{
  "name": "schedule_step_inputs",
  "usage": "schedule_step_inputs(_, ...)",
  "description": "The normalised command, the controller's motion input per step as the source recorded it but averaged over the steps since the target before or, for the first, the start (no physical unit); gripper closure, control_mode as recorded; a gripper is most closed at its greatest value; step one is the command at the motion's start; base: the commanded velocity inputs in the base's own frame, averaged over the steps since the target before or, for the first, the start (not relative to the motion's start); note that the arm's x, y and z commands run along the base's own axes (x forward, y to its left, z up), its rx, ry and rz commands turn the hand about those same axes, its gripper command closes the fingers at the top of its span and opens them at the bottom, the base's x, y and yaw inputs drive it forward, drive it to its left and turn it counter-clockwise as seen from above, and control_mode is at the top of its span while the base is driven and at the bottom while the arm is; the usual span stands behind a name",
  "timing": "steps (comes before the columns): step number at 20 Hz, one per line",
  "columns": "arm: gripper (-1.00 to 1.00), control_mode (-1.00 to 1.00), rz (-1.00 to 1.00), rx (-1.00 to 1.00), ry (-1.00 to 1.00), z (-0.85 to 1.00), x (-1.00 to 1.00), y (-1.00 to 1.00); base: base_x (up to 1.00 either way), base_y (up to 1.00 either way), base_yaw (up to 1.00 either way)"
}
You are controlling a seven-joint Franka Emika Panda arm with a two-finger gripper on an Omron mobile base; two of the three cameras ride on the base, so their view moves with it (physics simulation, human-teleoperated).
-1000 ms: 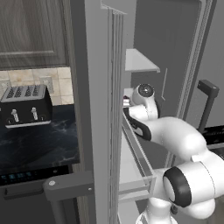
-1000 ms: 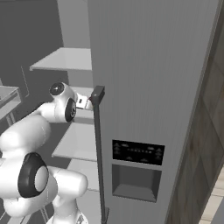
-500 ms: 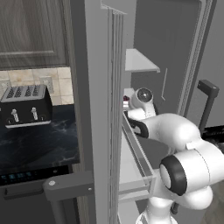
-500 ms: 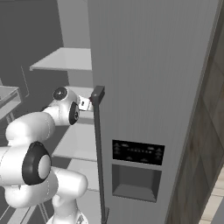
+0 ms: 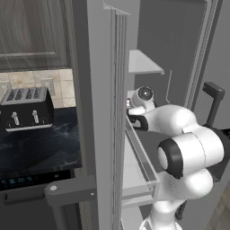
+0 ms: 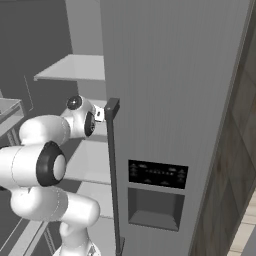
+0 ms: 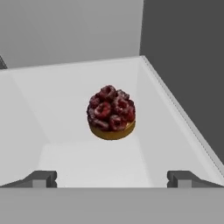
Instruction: Take the cupcake and cake from the fridge and place them on the empty tray on the dining counter.
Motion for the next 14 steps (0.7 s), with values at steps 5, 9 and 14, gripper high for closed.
schedule_step_inputs(5,-1.0,-1.0,0.0,0.0,0.0,-0.05,0.34,0.0,0.0,0.0,0.0)
schedule_step_inputs(9,-1.0,-1.0,0.0,0.0,0.0,-0.11,0.33,0.0,0.0,0.0,0.0)
schedule_step_inputs(14,-1.0,-1.0,0.0,0.0,0.0,-0.11,0.33,0.0,0.0,0.0,0.0)
